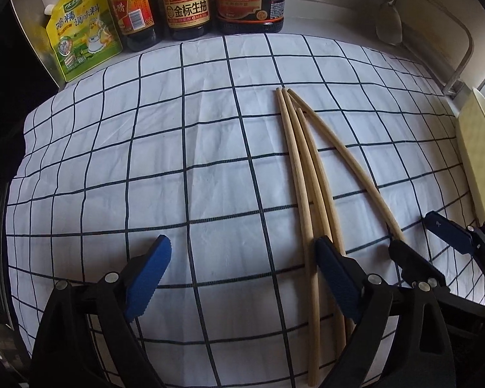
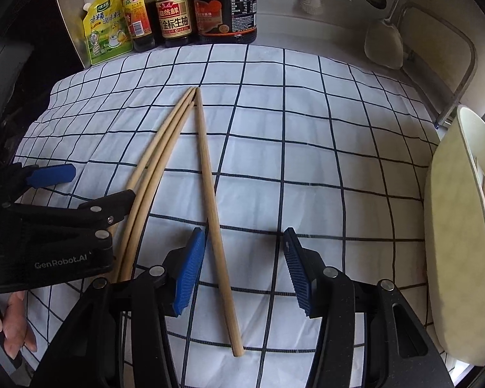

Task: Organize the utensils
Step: 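Separate one wooden chopstick from the row with the right tool, then close the right tool on the separated chopstick and lift it, then carry the chopstick in the right tool over the white basin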

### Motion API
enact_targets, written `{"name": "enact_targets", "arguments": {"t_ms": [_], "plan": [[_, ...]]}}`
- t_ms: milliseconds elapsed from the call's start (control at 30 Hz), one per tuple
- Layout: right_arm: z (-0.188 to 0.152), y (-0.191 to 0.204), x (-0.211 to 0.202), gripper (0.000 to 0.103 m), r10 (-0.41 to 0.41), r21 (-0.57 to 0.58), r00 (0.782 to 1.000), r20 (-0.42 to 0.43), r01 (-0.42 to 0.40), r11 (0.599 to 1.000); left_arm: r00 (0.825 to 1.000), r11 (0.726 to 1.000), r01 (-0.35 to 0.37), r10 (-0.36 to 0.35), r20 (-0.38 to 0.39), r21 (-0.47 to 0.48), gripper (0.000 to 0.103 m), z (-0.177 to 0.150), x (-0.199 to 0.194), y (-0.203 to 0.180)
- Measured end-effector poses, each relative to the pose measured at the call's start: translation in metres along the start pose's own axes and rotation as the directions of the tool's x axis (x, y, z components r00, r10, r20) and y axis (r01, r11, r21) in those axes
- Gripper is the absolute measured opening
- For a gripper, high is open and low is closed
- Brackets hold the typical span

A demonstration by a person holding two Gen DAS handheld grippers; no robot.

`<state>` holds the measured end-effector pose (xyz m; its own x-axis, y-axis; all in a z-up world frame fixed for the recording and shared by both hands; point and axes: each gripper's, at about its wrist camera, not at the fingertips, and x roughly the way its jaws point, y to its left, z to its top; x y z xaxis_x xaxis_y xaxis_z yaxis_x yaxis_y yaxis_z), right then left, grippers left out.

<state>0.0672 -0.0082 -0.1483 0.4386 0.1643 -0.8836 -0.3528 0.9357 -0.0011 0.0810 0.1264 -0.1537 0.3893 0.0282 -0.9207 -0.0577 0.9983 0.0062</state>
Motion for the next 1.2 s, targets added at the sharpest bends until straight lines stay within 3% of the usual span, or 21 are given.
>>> {"name": "enact_targets", "arguments": {"t_ms": [200,267,300,333,367,533,800,1033,1200], "plan": [[0.001,0.013,0.0,0.027,0.011,-0.061,1.0,0.011,-0.01,0.998,0.999,0.999,0.023,-0.025,0.033,0.049,0.054,0.0,-0.007,-0.009],[0.001,0.017,-0.001,0.015,0.018,-0.069,1.0,0.003,-0.018,0.997,0.999,0.998,0.033,-0.035,0.037,0.062,0.03,-0.002,-0.01,-0.012],[0.002,0.017,0.0,0.009,0.016,-0.07,1.0,-0.004,-0.016,0.997,0.998,0.997,0.039,-0.041,0.037,0.065,0.024,-0.003,-0.011,-0.012],[0.004,0.017,0.0,0.007,0.015,-0.07,1.0,-0.01,-0.016,0.997,0.998,0.997,0.043,-0.045,0.034,0.068,0.013,-0.004,-0.012,-0.013],[0.005,0.016,0.0,0.006,0.023,-0.057,1.0,-0.016,-0.024,0.998,0.998,0.996,0.046,-0.048,0.03,0.07,0.008,-0.006,-0.013,-0.013],[0.003,0.001,-0.006,0.006,0.079,0.056,0.996,-0.029,-0.077,0.995,0.998,0.996,0.065,-0.064,-0.016,0.063,0.007,-0.008,-0.016,-0.007],[-0.008,-0.002,-0.049,0.006,0.095,0.09,0.995,0.014,-0.096,0.991,0.997,0.995,0.066,-0.063,-0.044,0.078,0.007,-0.015,-0.04,0.001],[-0.003,-0.031,-0.101,0.006,0.094,0.137,0.99,0.102,-0.107,0.985,0.995,0.989,0.095,-0.097,0.011,0.117,0.007,-0.002,-0.081,-0.018],[-0.005,-0.067,-0.135,0.006,0.057,0.198,0.986,0.157,-0.088,0.976,0.986,0.975,0.142,-0.155,0.065,0.17,0.007,0.019,-0.105,-0.055]]}}
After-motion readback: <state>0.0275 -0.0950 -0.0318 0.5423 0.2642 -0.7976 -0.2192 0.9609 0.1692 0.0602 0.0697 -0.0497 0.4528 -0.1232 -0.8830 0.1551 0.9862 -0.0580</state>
